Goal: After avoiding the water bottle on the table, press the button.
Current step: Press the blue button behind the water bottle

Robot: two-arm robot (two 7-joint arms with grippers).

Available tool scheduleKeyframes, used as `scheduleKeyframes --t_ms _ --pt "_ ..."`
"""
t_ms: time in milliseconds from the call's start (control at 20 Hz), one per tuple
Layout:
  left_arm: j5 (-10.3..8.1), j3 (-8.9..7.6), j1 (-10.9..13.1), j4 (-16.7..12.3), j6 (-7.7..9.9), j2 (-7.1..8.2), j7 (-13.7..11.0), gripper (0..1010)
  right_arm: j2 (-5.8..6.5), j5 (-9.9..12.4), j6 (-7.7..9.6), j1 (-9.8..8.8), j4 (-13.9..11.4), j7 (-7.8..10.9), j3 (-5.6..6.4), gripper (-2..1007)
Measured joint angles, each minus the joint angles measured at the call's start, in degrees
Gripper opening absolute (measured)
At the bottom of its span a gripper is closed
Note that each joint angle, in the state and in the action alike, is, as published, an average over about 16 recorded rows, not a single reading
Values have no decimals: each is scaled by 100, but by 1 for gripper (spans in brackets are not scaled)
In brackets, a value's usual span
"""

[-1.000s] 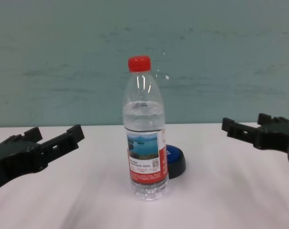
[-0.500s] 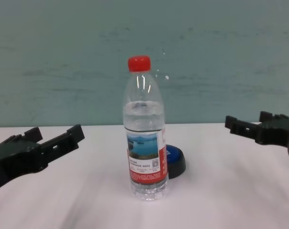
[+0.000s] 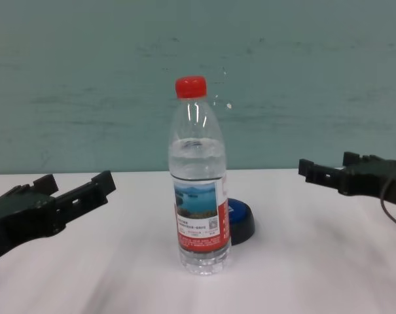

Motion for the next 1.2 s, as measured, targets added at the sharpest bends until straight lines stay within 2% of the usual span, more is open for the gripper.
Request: scheduleKeyframes --t_ms 450,1200 --pt "0 0 0 0 0 0 0 1010 -84 -36 -88 350 437 116 -151 1004" --pt "0 0 0 0 0 0 0 1010 -294 -68 -260 930 1200 401 -407 1004"
